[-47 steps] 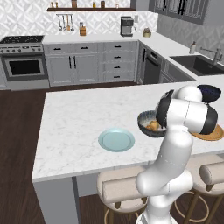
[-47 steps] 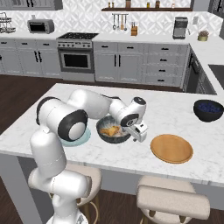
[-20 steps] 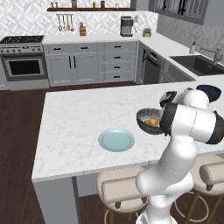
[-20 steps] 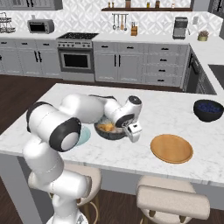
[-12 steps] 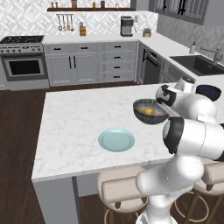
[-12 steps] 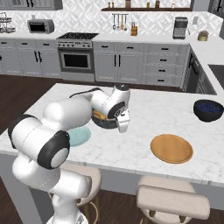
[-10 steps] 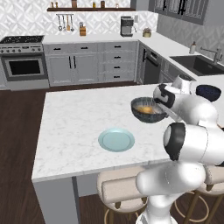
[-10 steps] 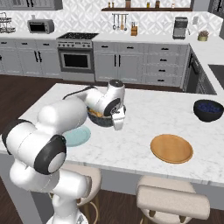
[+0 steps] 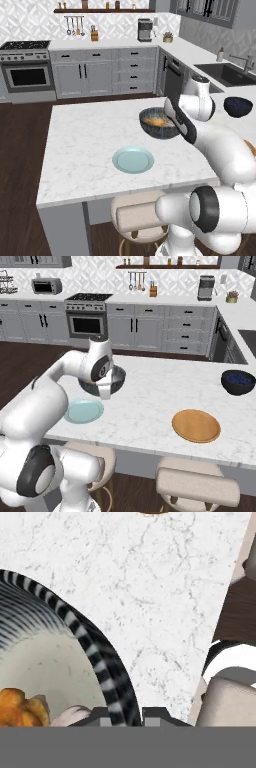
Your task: Pick the chicken drumstick and garlic from their plates and place them in the bowl. Then put the bowl in the fridge.
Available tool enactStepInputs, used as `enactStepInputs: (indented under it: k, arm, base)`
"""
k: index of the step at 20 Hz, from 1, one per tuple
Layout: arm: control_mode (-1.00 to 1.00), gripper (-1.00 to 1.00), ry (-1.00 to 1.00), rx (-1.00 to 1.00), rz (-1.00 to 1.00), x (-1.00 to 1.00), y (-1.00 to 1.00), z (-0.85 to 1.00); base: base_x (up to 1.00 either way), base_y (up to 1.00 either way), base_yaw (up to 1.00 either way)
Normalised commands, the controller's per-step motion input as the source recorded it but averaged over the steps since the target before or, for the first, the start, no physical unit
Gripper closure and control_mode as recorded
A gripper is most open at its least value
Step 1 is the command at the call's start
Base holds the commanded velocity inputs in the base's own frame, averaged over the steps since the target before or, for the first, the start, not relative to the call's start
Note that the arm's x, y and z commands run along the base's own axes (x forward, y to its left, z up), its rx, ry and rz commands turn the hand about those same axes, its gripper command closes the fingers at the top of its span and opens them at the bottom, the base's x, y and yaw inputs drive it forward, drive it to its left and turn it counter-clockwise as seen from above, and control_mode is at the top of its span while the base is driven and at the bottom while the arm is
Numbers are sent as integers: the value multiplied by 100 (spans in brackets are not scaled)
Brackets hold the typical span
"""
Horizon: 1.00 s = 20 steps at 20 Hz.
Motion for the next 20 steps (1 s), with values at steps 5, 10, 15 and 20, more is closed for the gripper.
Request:
enactStepInputs:
  k: [5,10,15,20]
  arm:
    - [-100,100,-8,0,-4,-94,39,47]
    - [-100,100,-5,-7,0,-45,26,18]
    - [-100,100,1,-6,0,0,6,0]
    - [-100,100,0,0,0,0,0,0]
  base:
    - [0,0,0]
    - [0,0,0]
    - [0,0,0]
    - [0,0,0]
